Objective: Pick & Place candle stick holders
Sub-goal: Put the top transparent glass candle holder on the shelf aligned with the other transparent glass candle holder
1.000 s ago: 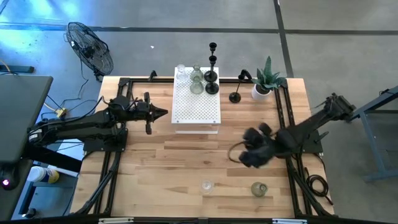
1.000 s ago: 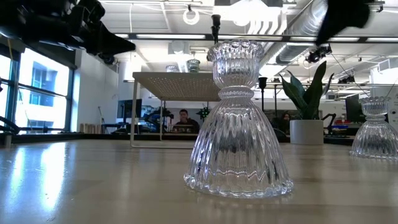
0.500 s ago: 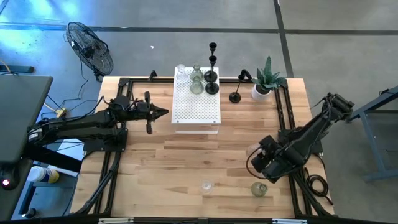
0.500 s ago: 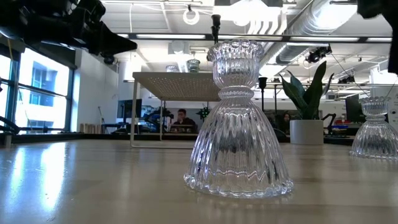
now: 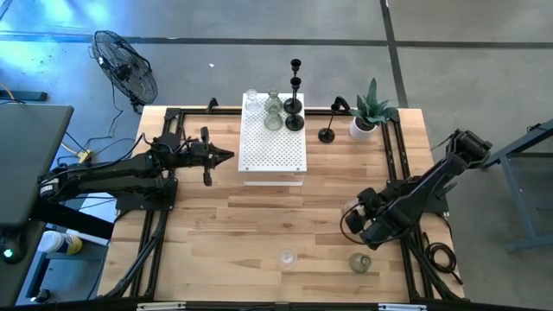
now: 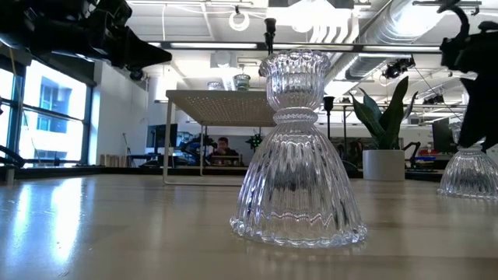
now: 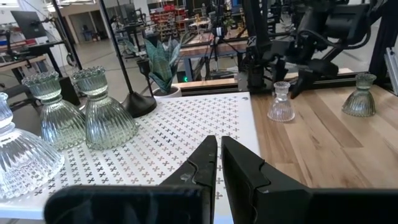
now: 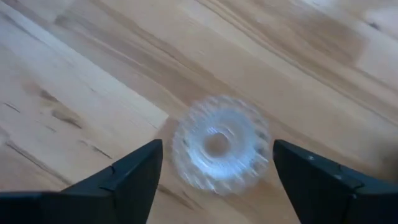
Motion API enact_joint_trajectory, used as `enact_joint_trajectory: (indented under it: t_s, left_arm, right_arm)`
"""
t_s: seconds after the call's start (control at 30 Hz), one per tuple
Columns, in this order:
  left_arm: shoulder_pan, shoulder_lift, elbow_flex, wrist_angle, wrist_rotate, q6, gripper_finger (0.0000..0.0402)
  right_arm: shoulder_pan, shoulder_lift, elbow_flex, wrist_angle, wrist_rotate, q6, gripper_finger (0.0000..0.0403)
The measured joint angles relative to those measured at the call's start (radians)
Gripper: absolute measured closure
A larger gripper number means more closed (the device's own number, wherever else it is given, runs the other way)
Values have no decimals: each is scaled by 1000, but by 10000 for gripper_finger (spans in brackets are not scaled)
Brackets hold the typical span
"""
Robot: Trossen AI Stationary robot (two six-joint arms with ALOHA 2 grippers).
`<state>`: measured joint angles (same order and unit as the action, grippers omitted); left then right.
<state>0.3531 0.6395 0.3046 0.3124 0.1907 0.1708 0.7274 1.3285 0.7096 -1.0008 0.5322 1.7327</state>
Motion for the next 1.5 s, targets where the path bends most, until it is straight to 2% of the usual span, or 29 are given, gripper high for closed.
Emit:
enact_joint_trajectory:
  t_s: [0.17,0.4,0.57,0.67,0.83,0.97,1.17,1.37,1.5]
  left_arm:
    - [0,0,0,0,-3,0,381]
    - [0,0,0,0,-3,0,381]
    - [0,0,0,0,-2,0,381]
    - [0,0,0,3,-2,0,381]
    - [0,0,0,14,-2,0,381]
    - [0,0,0,8,-2,0,381]
    - [0,0,0,-1,-14,-1,381]
    - [0,0,0,-1,-25,-17,381]
    - [0,0,0,-1,-26,-17,381]
  right_arm:
    - [-35,0,-47,71,19,-49,140]
    - [-47,0,-1,79,59,-159,253]
    - [-53,0,84,78,68,-277,252]
    - [-92,0,182,100,66,-414,252]
    - [-221,18,365,332,54,-850,252]
    - [-342,109,505,469,-91,-1163,252]
    - [-507,333,796,389,-246,-1441,251]
    - [-671,510,1072,268,-317,-1618,242]
    - [-770,570,1188,234,-360,-1705,251]
